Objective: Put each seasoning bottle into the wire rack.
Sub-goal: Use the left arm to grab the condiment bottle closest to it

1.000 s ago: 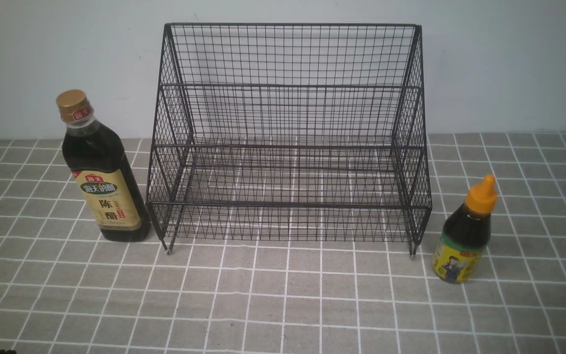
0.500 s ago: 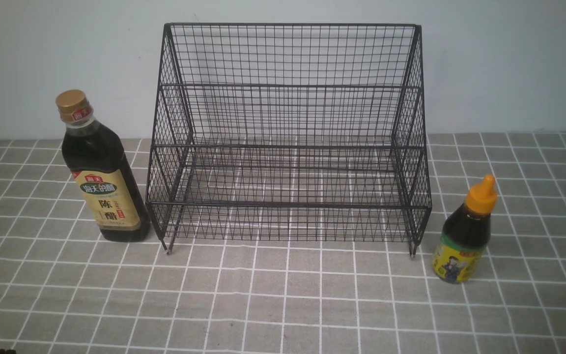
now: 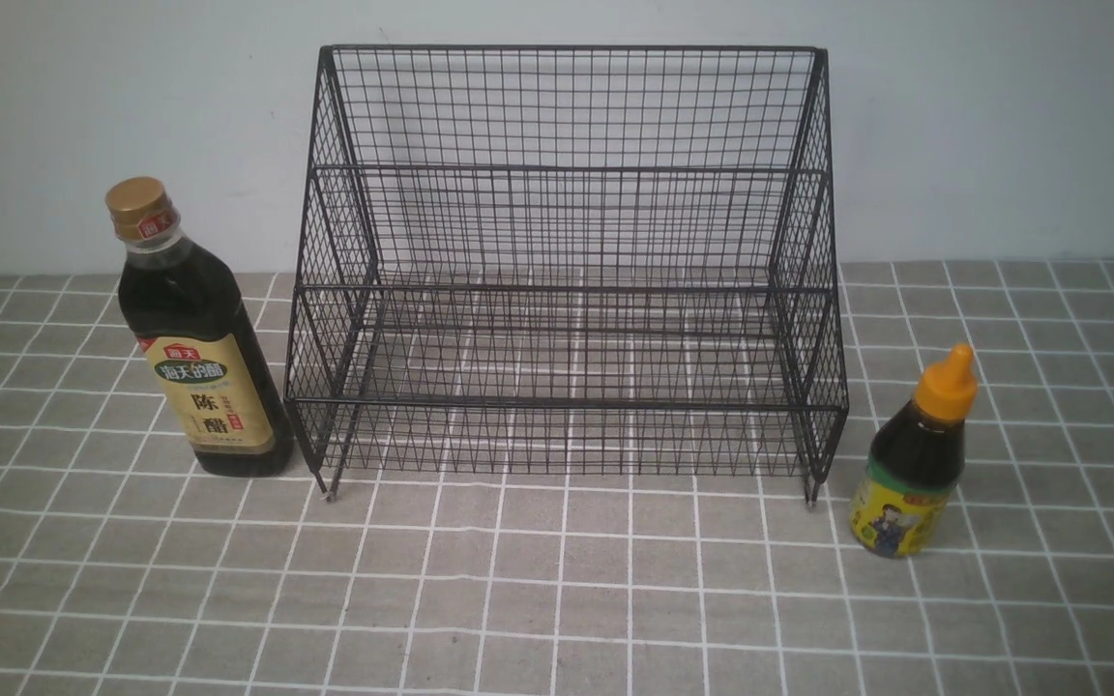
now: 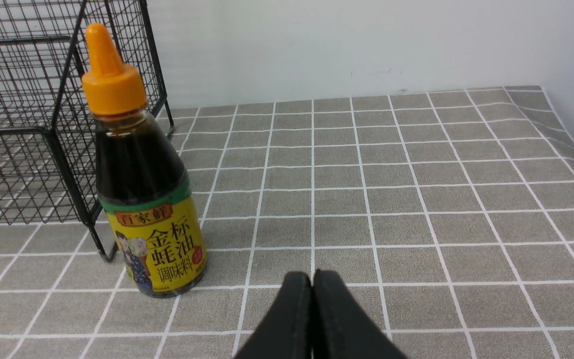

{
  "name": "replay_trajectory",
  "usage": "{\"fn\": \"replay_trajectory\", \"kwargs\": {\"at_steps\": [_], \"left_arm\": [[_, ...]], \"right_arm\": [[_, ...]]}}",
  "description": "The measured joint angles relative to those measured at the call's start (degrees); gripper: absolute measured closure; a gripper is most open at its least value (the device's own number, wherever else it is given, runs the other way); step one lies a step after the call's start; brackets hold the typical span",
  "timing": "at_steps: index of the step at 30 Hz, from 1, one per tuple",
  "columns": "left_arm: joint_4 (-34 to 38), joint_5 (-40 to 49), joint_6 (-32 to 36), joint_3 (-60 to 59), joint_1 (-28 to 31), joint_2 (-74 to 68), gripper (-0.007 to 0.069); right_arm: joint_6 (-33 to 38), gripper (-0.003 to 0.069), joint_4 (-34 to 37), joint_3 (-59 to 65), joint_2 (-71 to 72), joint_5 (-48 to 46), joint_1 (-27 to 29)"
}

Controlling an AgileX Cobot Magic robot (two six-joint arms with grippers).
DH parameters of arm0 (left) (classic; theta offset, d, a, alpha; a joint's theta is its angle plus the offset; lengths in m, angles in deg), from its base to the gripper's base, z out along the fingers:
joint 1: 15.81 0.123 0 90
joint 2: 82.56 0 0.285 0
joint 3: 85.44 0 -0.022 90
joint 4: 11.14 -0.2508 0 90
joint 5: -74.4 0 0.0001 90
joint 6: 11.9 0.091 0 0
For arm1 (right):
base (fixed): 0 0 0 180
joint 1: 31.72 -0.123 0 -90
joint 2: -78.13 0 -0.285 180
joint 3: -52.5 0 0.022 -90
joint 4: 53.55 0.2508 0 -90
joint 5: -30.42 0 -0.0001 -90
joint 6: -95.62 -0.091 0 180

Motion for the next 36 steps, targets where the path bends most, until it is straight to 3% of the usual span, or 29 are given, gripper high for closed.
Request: {"fn": "replay_trajectory", "kwargs": {"at_steps": [5,9,11,12,13,14,21,23,36], "left_arm": [[-2.7,1.7,-0.1,9.8,0.0,-15.7,0.0627],[-3.2,1.9,-0.1,17.6,0.0,-28.7,0.0577],[-3.4,1.9,-0.1,22.2,0.0,-34.4,0.0526],[-3.4,1.9,0.0,25.7,0.0,-40.1,0.046],[-3.4,1.9,0.0,26.1,0.0,-40.6,0.046],[-3.4,2.0,0.5,29.0,0.0,-44.7,0.0389],[-3.4,2.5,2.8,39.5,0.0,-61.3,0.0109],[-3.0,2.5,3.1,41.3,-0.1,-65.6,0.0073],[-0.9,-6.1,3.6,44.1,-0.1,-84.8,0.0071]], "right_arm": [[0.0,0.0671,0.0,0.0,0.0,0.0,0.0],[0.0,0.0671,0.0,0.0,0.0,0.0,0.0],[0.0,0.0671,0.0,0.0,0.0,0.0,0.0],[0.0,0.0671,0.0,0.0,0.0,0.0,0.0],[0.0,0.0671,0.0,0.0,0.0,0.0,0.0],[0.0,0.0671,0.0,0.0,0.0,0.0,0.0],[0.0,0.0671,0.0,0.0,0.0,0.0,0.0],[0.0,0.0671,0.0,0.0,0.0,0.0,0.0],[0.0,0.0671,0.0,0.0,0.0,0.0,0.0]]}}
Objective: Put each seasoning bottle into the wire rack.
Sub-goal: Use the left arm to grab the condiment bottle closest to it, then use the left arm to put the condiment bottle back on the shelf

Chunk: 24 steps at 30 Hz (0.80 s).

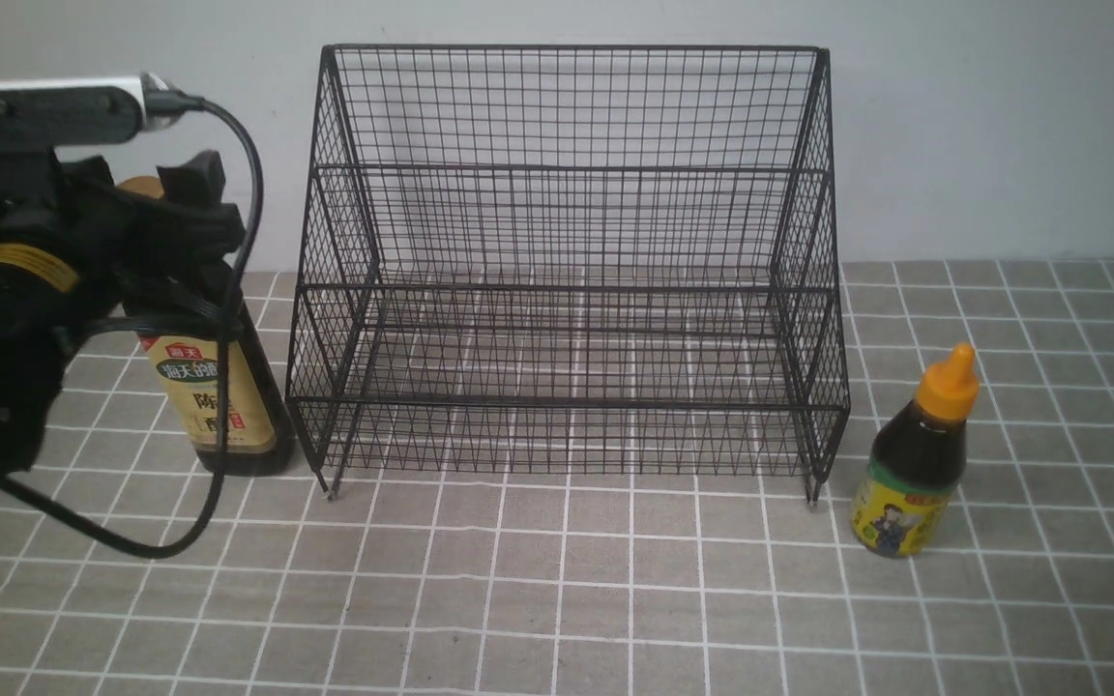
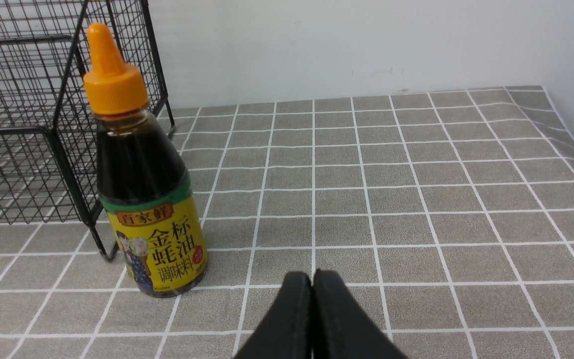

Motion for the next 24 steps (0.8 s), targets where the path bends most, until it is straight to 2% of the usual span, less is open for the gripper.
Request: {"fn": "replay_trajectory", "kwargs": {"at_steps": [1,4,6,7,12,18,24], "left_arm": [[0.3,-0.2,0.0,0.0,0.0,-0.3,0.0074],[1.6,-2.0,0.0,0.0,0.0,-1.4,0.0155],[1.8,-2.4,0.1,0.0,0.0,-1.6,0.0239],[1.8,-2.4,0.1,0.0,0.0,-1.7,0.0321],[0.9,-2.3,0.3,0.0,-0.1,-1.5,0.0324],[-2.0,6.3,3.9,0.4,-0.2,3.9,0.0324],[5.3,14.8,10.3,8.7,-0.2,14.0,0.0324]], "right_arm": [[0.0,0.0671,0.0,0.0,0.0,0.0,0.0],[0.0,0.0671,0.0,0.0,0.0,0.0,0.0],[0.0,0.0671,0.0,0.0,0.0,0.0,0.0],[0.0,0.0671,0.0,0.0,0.0,0.0,0.0],[0.0,0.0671,0.0,0.0,0.0,0.0,0.0],[0.0,0.0671,0.0,0.0,0.0,0.0,0.0],[0.3,0.0671,0.0,0.0,0.0,0.0,0.0]]}}
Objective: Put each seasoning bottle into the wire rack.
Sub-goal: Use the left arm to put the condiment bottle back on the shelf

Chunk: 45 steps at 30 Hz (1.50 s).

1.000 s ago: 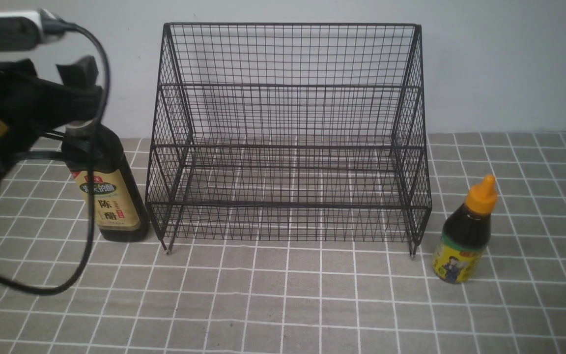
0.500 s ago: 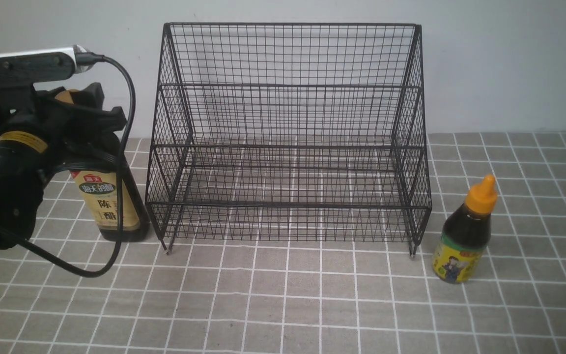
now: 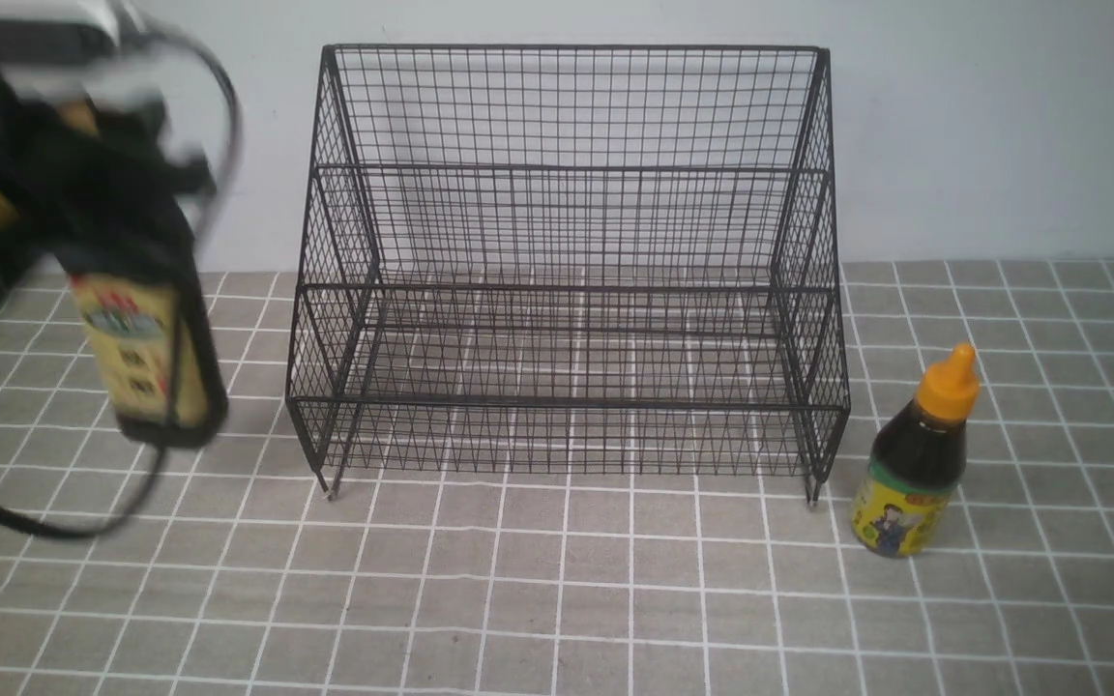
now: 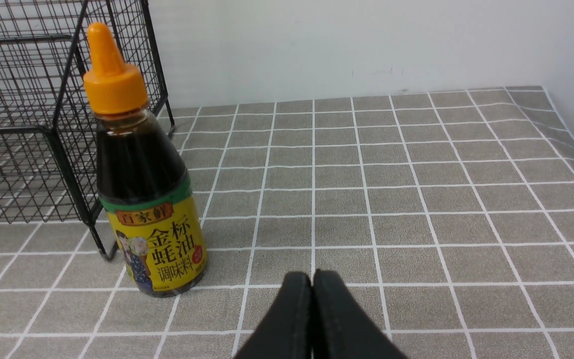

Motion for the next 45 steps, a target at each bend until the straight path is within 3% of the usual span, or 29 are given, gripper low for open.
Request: {"fn": "replay_trajectory", "kwargs": {"at_steps": [9,13,19,28,45], "left_arm": [[8.4,10.3,0.8,13.3,-0.2,3.8,0.0324],[11.0,12.2,1.2,17.0,-3.4,3.5,0.0324],[12.4,7.7,2.2,17.2,-8.6,0.7,0.0324],[21.2,-6.3,9.9,17.2,-14.7,-8.7,0.0324],[22.9,-13.9,11.4,20.8,-15.4,-19.4,0.0324]], "right_arm": [[0.1,0.0671,0.0,0.0,0.0,0.0,0.0],[0.1,0.0671,0.0,0.0,0.0,0.0,0.0],[0.1,0.0671,0.0,0.0,0.0,0.0,0.0],[0.1,0.0671,0.0,0.0,0.0,0.0,0.0],[0.2,0.0671,0.0,0.0,0.0,0.0,0.0]]}}
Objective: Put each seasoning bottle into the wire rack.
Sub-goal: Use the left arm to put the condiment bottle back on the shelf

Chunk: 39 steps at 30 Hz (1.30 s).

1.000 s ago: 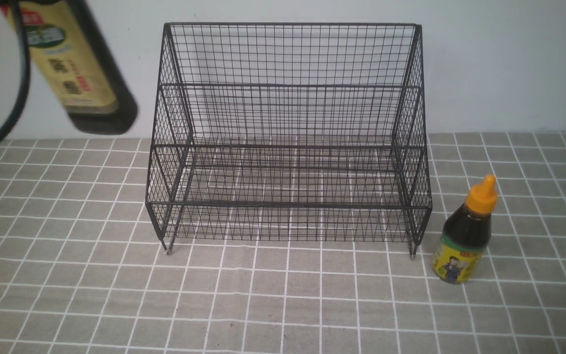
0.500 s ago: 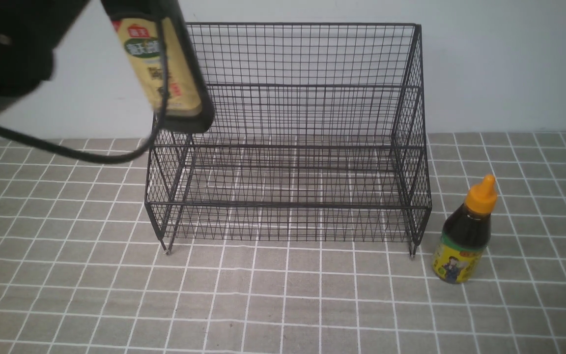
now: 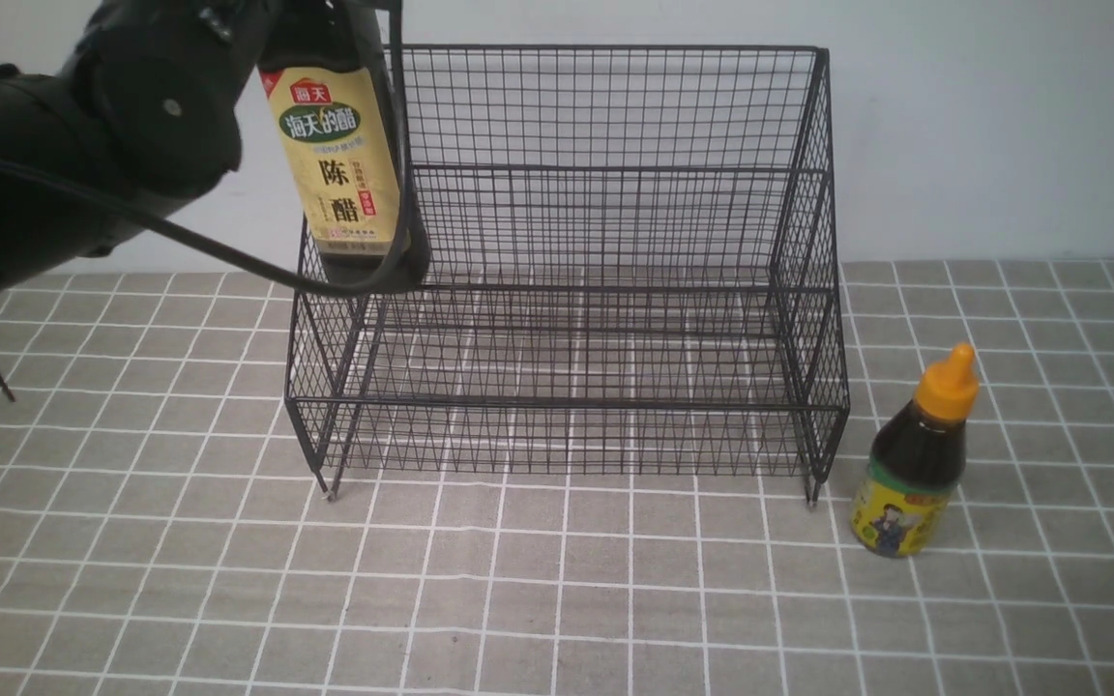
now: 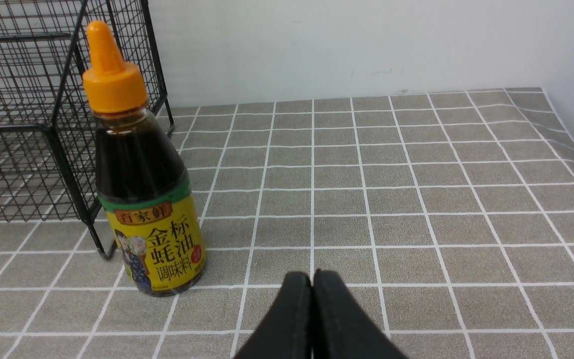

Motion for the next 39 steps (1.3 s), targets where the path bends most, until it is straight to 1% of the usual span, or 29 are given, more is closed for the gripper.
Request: {"fn": "replay_trajectory", "kwargs": {"at_steps": [9,22,37,39], "left_arm": [[0.3,-2.1,0.1,0.3,0.0,-0.6,0.0324],[0.6,-0.1,0.0,2.1,0.0,-2.3,0.0324],[0.4,14.1,0.5,2.1,0.0,-7.6,0.0324],[0.3,15.7,1.8,2.1,0.0,-8.0,0.0324]], "right_arm": [[0.0,0.0671,0.0,0.0,0.0,0.0,0.0],[0.0,0.0671,0.0,0.0,0.0,0.0,0.0],[-0.2,0.0671,0.0,0.0,0.0,0.0,0.0],[-0.2,0.0671,0.0,0.0,0.0,0.0,0.0]]}}
